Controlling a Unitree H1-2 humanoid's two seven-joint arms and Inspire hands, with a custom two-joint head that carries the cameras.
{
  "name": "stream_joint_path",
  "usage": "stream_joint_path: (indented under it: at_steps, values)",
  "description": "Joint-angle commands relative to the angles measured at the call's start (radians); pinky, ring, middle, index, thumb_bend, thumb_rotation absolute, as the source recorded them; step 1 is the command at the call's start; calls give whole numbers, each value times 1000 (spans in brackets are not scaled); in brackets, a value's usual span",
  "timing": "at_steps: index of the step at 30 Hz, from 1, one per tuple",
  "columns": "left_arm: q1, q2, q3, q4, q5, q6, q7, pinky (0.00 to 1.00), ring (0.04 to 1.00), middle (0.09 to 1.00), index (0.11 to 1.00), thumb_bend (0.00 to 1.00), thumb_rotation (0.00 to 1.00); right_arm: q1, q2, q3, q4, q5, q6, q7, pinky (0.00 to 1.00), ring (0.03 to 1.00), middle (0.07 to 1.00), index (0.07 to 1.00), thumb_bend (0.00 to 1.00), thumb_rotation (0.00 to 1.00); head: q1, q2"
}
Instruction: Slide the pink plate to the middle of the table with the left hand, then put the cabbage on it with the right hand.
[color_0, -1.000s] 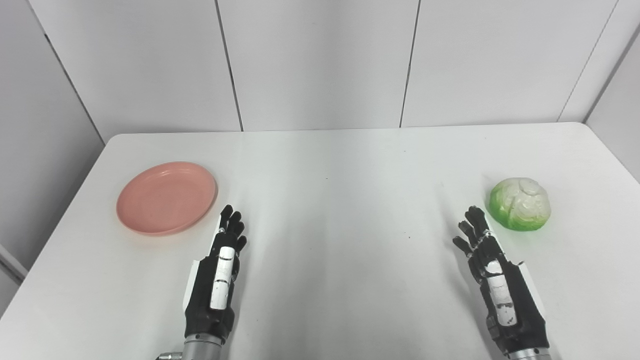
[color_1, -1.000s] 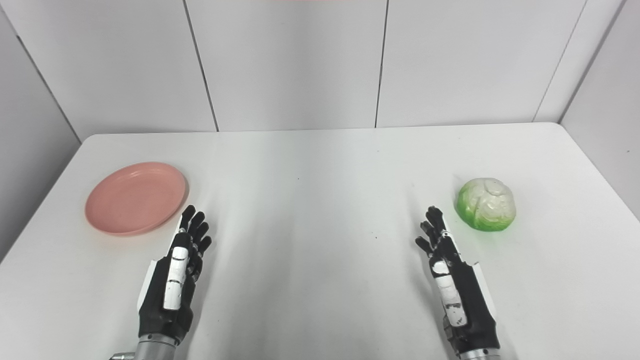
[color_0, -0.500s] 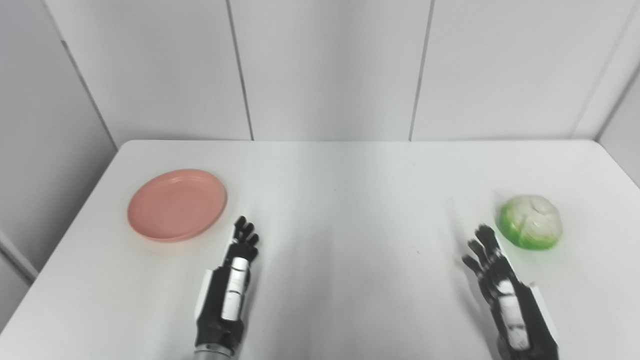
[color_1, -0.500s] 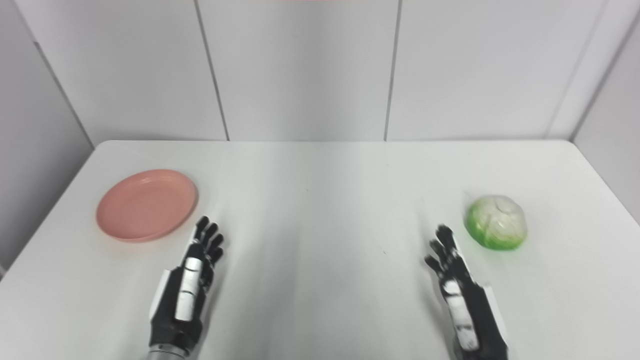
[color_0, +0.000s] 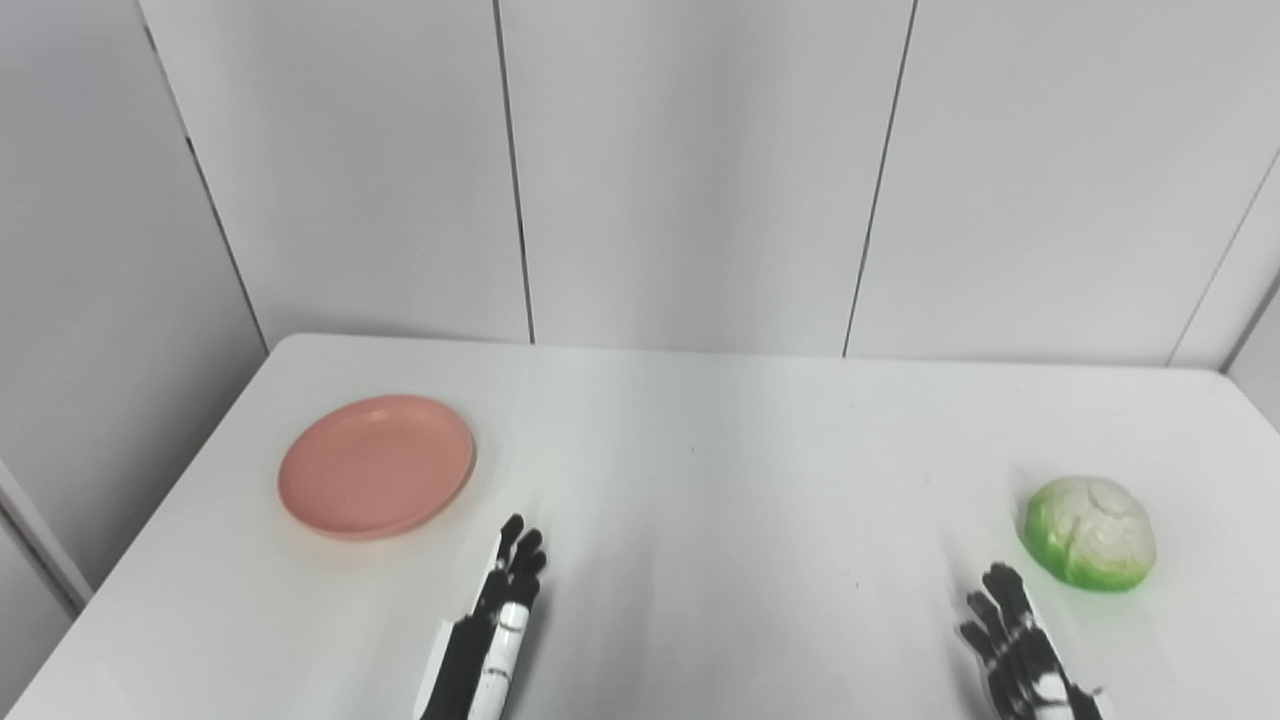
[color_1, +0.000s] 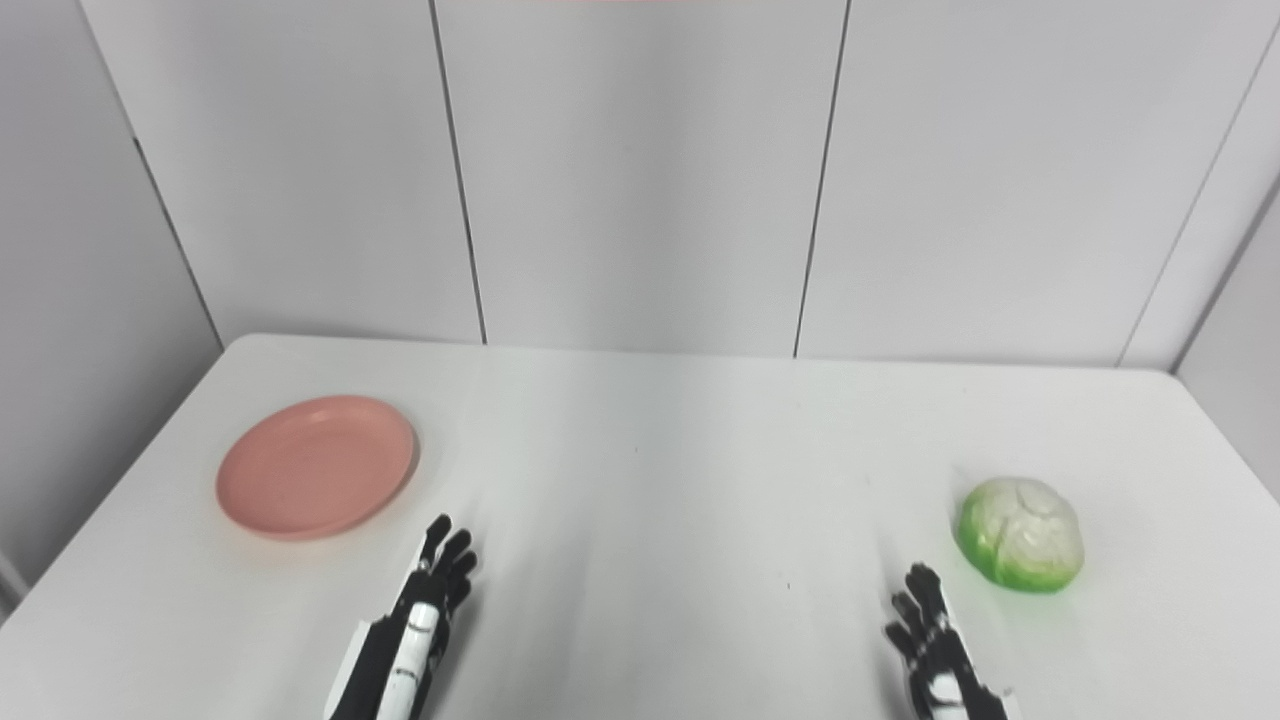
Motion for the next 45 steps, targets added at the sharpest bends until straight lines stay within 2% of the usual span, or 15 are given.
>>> stream_joint_path:
  at_steps: [1,8,13,18,20,21,23,24,25,28,30,31,33,38,45]
  values:
    - [185,-104,-10,-2,26,-63,20,1000,966,972,1000,541,917,87,-17,0,10,12,-77,17,973,974,999,972,795,1000,1,-7]
    - [173,-95,5,23,13,-91,16,1000,959,965,1000,534,898,75,0,10,40,-8,-98,9,960,962,988,962,809,1000,-15,-31]
    - [151,-84,17,22,89,-181,33,912,910,913,975,615,854,60,3,13,65,-17,-117,4,945,961,985,950,787,1000,-15,-34]
    - [94,-57,34,-45,114,-217,22,825,870,870,952,659,844,46,8,11,88,-13,-135,-3,937,953,973,937,786,1000,-8,-40]
    - [68,-49,47,-68,113,-218,15,759,832,840,919,747,839,42,10,14,96,-14,-146,-4,929,954,974,933,774,1000,-13,-41]
    - [29,-34,61,-88,121,-219,8,747,824,835,914,765,839,41,12,16,100,-16,-152,-5,927,954,975,933,771,1000,-19,-42]
    - [-43,1,85,-113,134,-224,-11,644,757,788,847,890,846,39,16,19,106,-17,-159,-8,926,956,975,931,776,1000,-25,-43]
    - [-73,17,97,-120,138,-227,-22,613,729,750,773,954,840,39,17,21,108,-17,-162,-10,925,951,972,927,784,1000,-25,-43]
    - [-116,35,116,-126,135,-220,-32,607,722,736,744,979,835,40,18,23,107,-21,-163,-13,920,949,971,925,789,1000,-29,-43]
    - [-213,68,171,-127,101,-199,-54,623,733,735,739,998,824,45,21,30,100,-29,-165,-20,910,946,971,921,787,1000,-35,-39]
    - [-267,81,209,-132,72,-161,-61,663,761,771,786,1000,821,51,23,35,94,-32,-171,-23,901,944,970,915,777,1000,-39,-33]
    - [-286,84,224,-136,63,-141,-62,708,786,801,825,978,840,53,23,36,92,-32,-174,-24,896,945,968,908,762,1000,-39,-33]
    - [-335,105,261,-126,62,-120,-62,732,801,823,853,947,861,57,25,37,88,-35,-180,-28,881,938,960,895,762,1000,-40,-28]
    - [-474,197,344,-33,58,-111,-91,742,812,835,856,908,871,65,27,40,73,-46,-177,-39,851,921,943,873,772,999,-40,-21]
    - [-589,266,421,126,38,-57,-105,769,832,857,881,894,853,63,22,46,72,-44,-171,-43,838,915,939,865,792,988,-36,-18]
